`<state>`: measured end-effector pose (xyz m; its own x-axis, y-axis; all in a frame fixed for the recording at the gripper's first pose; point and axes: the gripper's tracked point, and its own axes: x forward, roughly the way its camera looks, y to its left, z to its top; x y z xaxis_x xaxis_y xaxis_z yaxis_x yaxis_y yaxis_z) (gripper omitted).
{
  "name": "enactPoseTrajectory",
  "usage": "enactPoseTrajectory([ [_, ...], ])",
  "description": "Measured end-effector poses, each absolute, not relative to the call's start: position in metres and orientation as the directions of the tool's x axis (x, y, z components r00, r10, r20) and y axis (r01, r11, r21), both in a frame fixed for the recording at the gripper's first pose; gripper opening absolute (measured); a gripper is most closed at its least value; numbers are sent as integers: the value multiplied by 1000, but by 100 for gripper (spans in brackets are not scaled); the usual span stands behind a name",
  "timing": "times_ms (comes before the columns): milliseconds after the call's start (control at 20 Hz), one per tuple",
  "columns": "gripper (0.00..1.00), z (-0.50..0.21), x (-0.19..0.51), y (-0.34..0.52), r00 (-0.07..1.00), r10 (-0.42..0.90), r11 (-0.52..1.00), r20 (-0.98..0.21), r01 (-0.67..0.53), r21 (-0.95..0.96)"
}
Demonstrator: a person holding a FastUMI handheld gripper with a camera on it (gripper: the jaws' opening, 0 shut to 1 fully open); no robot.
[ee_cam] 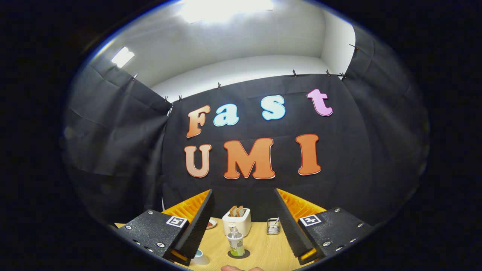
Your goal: Take the bottle from table, then pour the juice into the cup, finally place the bottle on the coaster
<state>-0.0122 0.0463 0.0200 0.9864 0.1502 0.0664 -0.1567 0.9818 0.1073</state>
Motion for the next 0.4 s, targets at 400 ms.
enactPoseTrajectory([
  [400,92,23,-12,50,987,143,986,67,-148,76],
])
